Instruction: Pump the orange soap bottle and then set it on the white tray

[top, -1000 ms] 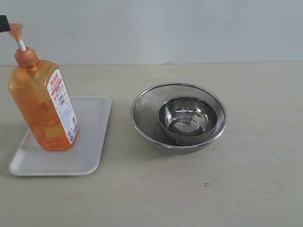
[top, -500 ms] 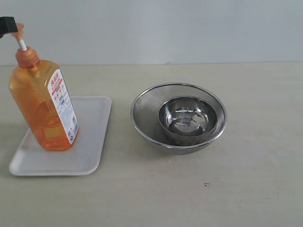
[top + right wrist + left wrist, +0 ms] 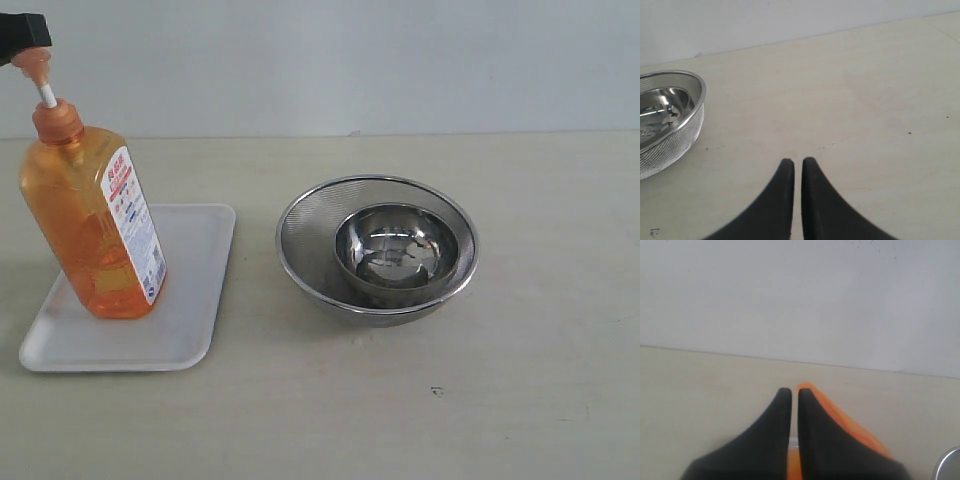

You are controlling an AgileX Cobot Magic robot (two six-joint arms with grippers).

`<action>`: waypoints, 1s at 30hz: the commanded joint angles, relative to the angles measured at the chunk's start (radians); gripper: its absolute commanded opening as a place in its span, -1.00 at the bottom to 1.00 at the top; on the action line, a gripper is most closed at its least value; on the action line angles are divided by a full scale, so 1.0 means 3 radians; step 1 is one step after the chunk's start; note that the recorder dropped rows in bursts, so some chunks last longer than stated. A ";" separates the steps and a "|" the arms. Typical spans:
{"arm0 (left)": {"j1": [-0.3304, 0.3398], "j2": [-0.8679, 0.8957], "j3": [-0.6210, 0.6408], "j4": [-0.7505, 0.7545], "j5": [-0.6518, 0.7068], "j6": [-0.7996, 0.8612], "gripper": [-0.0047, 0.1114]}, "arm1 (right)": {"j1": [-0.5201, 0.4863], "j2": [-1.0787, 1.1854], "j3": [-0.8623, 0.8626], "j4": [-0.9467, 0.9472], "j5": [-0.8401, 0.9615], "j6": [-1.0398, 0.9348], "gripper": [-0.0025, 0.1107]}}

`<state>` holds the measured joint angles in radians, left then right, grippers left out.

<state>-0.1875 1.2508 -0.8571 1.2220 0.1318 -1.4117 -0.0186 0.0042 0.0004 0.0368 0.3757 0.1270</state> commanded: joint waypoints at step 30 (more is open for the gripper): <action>0.0012 -0.0469 -0.0097 0.0204 0.0528 -0.0030 -0.84 | -0.0010 -0.0014 -0.0001 -0.0005 -0.0056 -0.0010 -0.93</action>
<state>-0.1869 1.1737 -0.9006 1.2985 0.2784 -1.4181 -0.0186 0.0042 0.0004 0.0368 0.3757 0.1270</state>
